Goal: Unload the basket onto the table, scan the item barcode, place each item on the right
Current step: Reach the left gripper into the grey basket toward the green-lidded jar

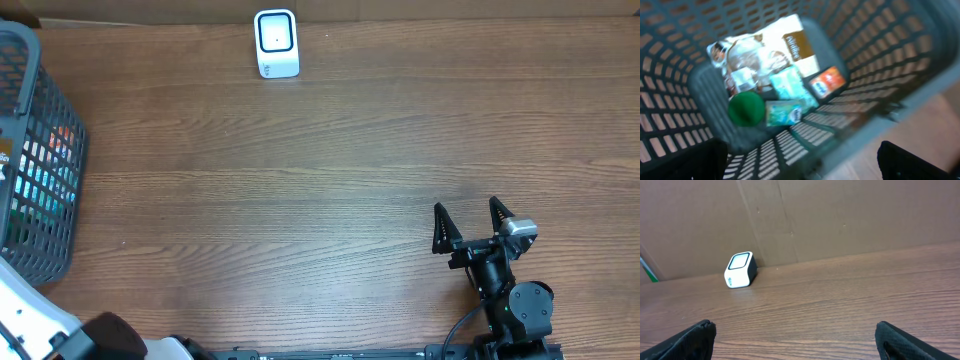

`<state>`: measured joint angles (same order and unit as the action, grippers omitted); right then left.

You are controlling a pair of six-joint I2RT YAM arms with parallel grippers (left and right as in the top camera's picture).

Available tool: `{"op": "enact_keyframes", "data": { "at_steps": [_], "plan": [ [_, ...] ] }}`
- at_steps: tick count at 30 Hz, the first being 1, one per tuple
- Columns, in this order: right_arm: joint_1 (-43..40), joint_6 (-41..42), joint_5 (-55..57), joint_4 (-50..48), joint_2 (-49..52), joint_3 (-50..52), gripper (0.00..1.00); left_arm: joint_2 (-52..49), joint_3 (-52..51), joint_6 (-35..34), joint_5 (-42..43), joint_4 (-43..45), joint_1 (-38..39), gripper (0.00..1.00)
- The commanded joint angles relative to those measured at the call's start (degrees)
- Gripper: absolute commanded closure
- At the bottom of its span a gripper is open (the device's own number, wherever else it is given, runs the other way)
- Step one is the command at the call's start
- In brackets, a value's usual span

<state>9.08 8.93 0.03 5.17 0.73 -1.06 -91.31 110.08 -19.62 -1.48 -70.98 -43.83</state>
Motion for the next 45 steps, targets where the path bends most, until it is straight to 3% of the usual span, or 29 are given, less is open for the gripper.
{"op": "enact_keyframes", "data": {
  "at_steps": [1, 7, 24, 36, 45],
  "plan": [
    [-0.1, -0.4, 0.3, -0.3, -0.5, 0.6, 0.00, -1.4, -1.9, -1.2, -1.6, 0.8, -3.3, 0.00],
    [-0.1, -0.4, 0.3, -0.3, -0.5, 0.6, 0.00, -4.4, -6.0, -0.3, -1.4, 1.8, -7.3, 0.00],
    [-0.1, -0.4, 0.3, -0.3, -0.5, 0.6, 0.00, -8.0, -13.6, 1.5, -1.7, 7.2, -8.6, 0.00],
    [-0.1, -0.4, 0.3, -0.3, -0.5, 0.6, 0.00, -9.0, -21.9, 8.4, -1.7, 14.6, -9.7, 0.00],
    [-0.1, -0.4, 0.3, -0.3, -0.5, 0.6, 0.00, -14.3, -21.9, 9.6, -1.6, 16.6, -9.7, 0.00]
  ]
}}
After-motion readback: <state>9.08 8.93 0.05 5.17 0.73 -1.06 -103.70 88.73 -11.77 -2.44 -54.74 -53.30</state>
